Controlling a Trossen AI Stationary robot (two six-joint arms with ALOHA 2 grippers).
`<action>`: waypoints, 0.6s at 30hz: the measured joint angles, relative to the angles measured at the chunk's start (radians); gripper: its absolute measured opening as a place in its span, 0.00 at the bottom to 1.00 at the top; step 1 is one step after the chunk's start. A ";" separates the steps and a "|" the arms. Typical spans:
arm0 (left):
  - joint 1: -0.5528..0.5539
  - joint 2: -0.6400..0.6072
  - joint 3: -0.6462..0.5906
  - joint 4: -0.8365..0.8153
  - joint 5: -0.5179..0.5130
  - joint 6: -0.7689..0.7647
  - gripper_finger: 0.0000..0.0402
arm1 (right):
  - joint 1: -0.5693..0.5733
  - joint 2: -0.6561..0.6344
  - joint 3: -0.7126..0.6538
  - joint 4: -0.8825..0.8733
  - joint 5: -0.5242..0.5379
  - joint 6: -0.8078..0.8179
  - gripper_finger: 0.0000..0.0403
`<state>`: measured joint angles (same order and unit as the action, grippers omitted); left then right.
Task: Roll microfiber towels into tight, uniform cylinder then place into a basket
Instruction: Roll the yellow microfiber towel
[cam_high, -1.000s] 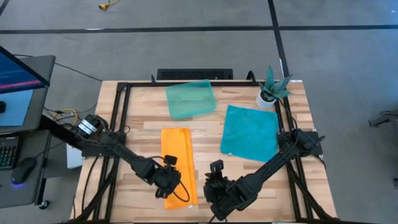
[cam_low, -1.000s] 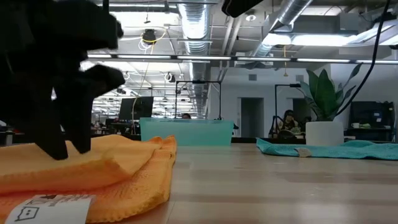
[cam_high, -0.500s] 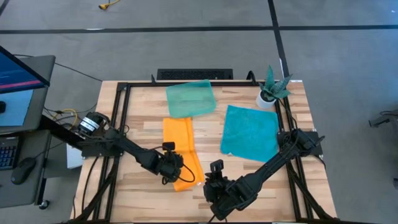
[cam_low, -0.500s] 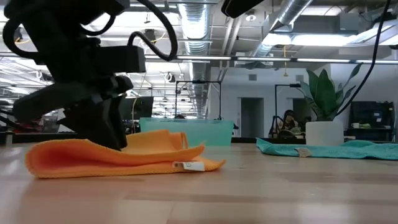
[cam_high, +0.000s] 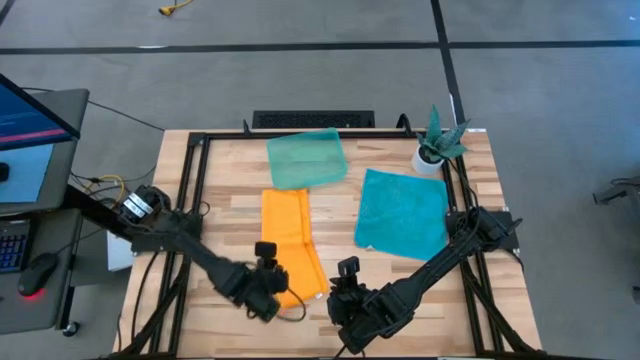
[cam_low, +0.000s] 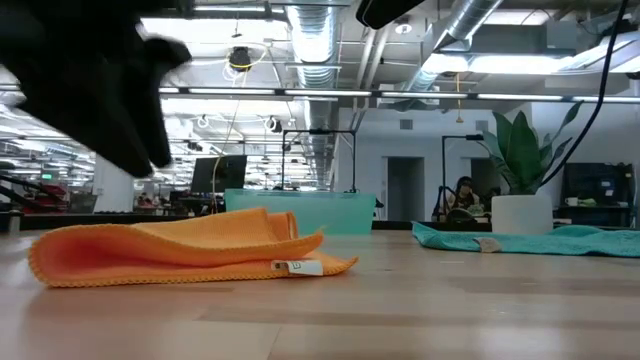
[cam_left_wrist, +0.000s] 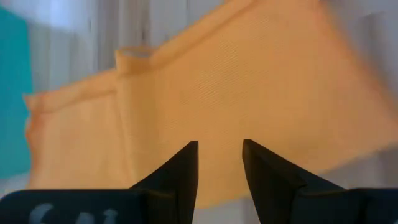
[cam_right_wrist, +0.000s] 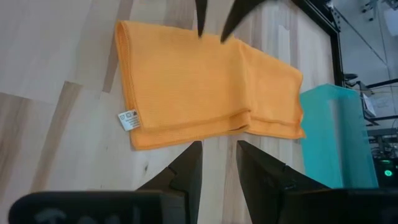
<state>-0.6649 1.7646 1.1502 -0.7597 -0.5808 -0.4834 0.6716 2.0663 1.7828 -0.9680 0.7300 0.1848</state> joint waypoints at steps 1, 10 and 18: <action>-0.023 0.000 0.017 -0.009 -0.015 0.001 0.30 | 0.000 0.000 0.000 0.000 0.000 0.000 0.30; -0.213 0.000 0.177 -0.008 -0.162 0.041 0.30 | 0.000 0.000 0.000 0.004 -0.036 0.001 0.30; -0.265 0.003 0.168 0.006 -0.295 0.051 0.30 | 0.000 0.000 0.000 0.012 -0.036 0.001 0.30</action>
<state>-0.9294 1.7675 1.3184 -0.7538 -0.8761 -0.4325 0.6716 2.0663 1.7828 -0.9559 0.6941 0.1860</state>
